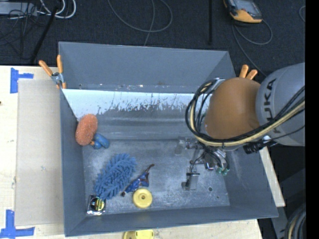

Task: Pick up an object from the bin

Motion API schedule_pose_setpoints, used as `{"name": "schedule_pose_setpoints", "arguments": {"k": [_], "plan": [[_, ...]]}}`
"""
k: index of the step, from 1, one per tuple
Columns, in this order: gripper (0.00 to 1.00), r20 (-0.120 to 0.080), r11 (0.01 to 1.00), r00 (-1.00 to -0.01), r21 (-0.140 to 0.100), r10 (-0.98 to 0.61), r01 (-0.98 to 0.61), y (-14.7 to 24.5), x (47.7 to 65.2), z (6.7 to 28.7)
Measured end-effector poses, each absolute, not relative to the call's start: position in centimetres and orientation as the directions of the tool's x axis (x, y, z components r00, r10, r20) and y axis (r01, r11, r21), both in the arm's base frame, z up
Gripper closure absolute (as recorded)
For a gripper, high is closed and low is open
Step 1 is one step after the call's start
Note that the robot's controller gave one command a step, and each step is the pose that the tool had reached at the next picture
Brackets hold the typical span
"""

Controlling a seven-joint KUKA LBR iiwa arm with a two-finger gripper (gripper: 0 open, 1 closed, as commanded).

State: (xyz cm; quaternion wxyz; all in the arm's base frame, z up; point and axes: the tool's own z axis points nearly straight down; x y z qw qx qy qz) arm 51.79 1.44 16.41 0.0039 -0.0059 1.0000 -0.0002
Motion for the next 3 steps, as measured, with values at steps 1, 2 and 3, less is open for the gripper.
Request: {"name": "schedule_pose_setpoints", "arguments": {"k": [1, 2, 3], "plan": [[0.00, 0.008, 0.993, -0.993, 0.001, -0.117, -0.117, 3.6, 57.2, 16.9], [0.00, -0.011, 0.993, -0.993, -0.001, -0.122, -0.122, 5.0, 59.1, 14.9], [0.00, 0.002, 0.983, -0.983, -0.001, -0.185, -0.185, 8.8, 55.0, 11.7]]}}
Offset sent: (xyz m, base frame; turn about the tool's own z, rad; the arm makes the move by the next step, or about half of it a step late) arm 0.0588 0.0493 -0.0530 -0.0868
